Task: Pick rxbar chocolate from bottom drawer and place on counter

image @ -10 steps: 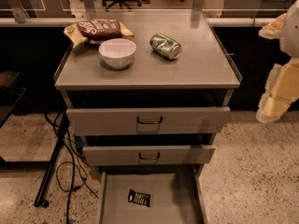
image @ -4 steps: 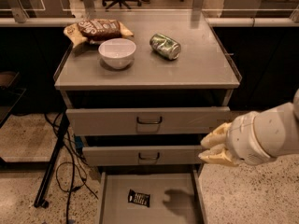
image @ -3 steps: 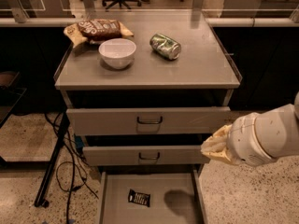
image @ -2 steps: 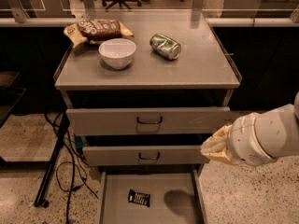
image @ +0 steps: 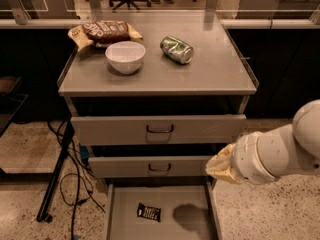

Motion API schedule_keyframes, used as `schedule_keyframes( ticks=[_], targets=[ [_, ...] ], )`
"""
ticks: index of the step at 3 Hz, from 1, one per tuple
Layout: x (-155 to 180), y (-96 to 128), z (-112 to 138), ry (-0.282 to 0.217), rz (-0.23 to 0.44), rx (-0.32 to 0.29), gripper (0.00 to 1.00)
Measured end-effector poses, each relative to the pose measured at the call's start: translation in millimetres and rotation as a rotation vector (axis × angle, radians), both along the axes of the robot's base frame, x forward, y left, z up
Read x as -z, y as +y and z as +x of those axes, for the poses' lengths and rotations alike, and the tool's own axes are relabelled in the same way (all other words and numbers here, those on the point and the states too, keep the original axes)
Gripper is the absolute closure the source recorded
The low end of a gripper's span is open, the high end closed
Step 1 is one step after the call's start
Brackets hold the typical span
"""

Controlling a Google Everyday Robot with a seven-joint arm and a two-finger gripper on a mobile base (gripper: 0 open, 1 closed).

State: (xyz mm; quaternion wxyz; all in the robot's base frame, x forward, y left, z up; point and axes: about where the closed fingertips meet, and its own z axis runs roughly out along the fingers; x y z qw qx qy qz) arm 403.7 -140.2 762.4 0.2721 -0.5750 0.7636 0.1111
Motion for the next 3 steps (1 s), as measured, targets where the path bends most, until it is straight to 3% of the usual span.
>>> schedule_keyframes(
  ticks=[1, 2, 3],
  targets=[
    [72.2, 7.1, 9.8, 0.054, 0.022, 0.043, 0.35],
    [70.5, 3.6, 27.0, -0.001, 0.028, 0.079, 0.11],
    [69.8, 3.8, 26.9, -0.002, 0.028, 0.079, 0.0]
  ],
)
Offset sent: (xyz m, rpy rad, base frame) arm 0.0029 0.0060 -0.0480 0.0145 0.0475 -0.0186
